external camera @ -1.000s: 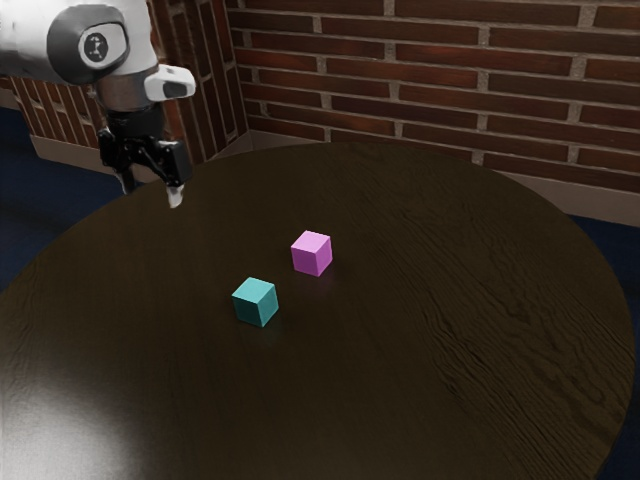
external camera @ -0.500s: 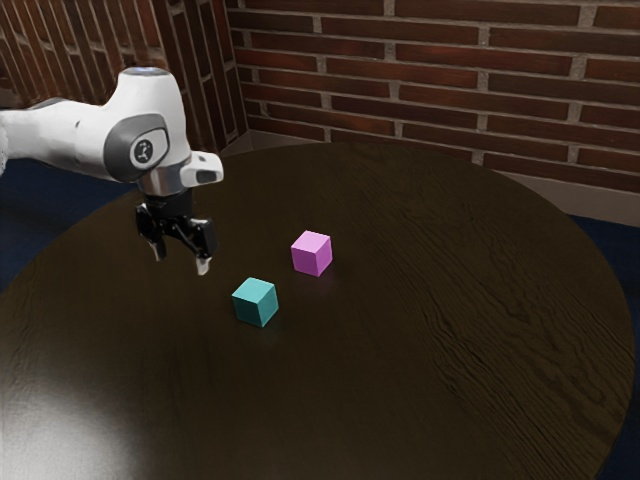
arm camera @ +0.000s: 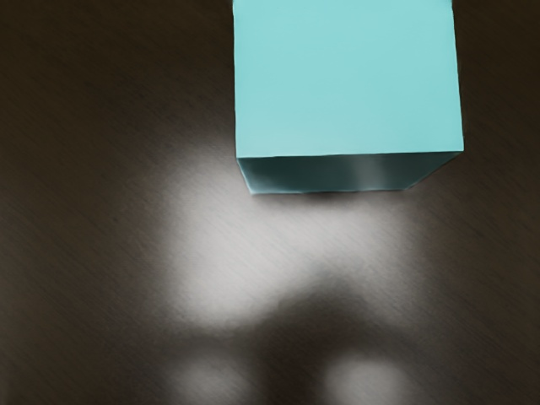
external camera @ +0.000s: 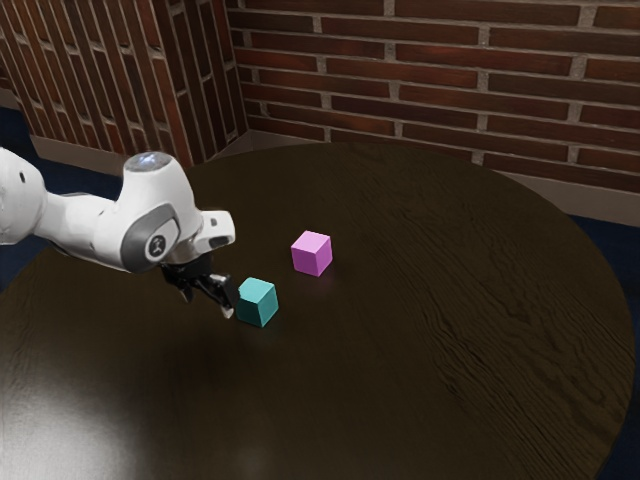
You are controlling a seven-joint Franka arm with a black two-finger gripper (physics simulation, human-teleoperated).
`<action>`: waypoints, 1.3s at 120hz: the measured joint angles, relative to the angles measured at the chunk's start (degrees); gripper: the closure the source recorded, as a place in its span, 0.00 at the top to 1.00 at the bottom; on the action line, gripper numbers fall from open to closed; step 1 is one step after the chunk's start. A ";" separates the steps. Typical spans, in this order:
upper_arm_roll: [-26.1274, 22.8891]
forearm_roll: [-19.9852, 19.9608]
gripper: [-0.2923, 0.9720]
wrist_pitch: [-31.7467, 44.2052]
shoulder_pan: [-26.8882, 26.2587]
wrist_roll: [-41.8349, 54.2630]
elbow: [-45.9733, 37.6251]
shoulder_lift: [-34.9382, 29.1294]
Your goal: Pick up the blue block with one arm, and put the blue block on the pink block with one arm
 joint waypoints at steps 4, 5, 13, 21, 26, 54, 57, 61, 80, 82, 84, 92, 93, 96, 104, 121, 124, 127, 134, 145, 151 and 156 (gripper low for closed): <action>-0.02 -0.44 0.77 1.62 0.08 0.15 0.06 0.59; -0.02 -0.54 0.77 1.99 0.11 0.19 0.07 0.71; -0.03 -1.14 0.77 4.58 0.30 0.47 0.37 1.57; -0.08 -1.58 0.77 6.48 0.44 0.72 0.85 2.27; -0.10 -1.78 0.77 7.53 0.46 0.86 1.03 2.69; -0.74 -2.62 0.77 10.92 0.32 1.54 5.76 7.13; -0.80 -2.70 0.77 11.10 0.34 1.61 6.35 7.79; -0.88 -2.81 0.77 11.30 0.36 1.70 7.01 8.55; -1.13 -3.12 0.77 11.92 0.21 2.07 8.43 10.43; -1.19 -3.14 0.77 11.96 0.19 2.10 8.58 10.61; -1.26 -3.15 0.77 12.00 0.17 2.13 8.72 10.78; -1.39 -3.19 0.77 12.13 0.24 2.25 9.13 11.55; -1.40 -3.20 0.77 12.14 0.25 2.27 9.17 11.64; -1.41 -3.24 0.77 12.18 0.29 2.31 9.24 11.90; -1.43 -3.36 0.77 12.26 0.36 2.41 9.44 12.60; -1.52 -3.46 0.77 12.35 0.34 2.60 10.30 13.83; -1.52 -3.47 0.77 12.37 0.33 2.63 10.47 13.98; -1.55 -3.48 0.77 12.38 0.32 2.68 10.58 14.11; -1.65 -3.50 0.77 12.40 0.36 2.78 10.70 14.34; -1.76 -3.53 0.77 12.45 0.38 2.93 10.79 14.89; -1.79 -3.56 0.77 12.47 0.38 3.00 10.92 15.09; -1.84 -3.57 0.77 12.48 0.35 3.05 11.02 15.27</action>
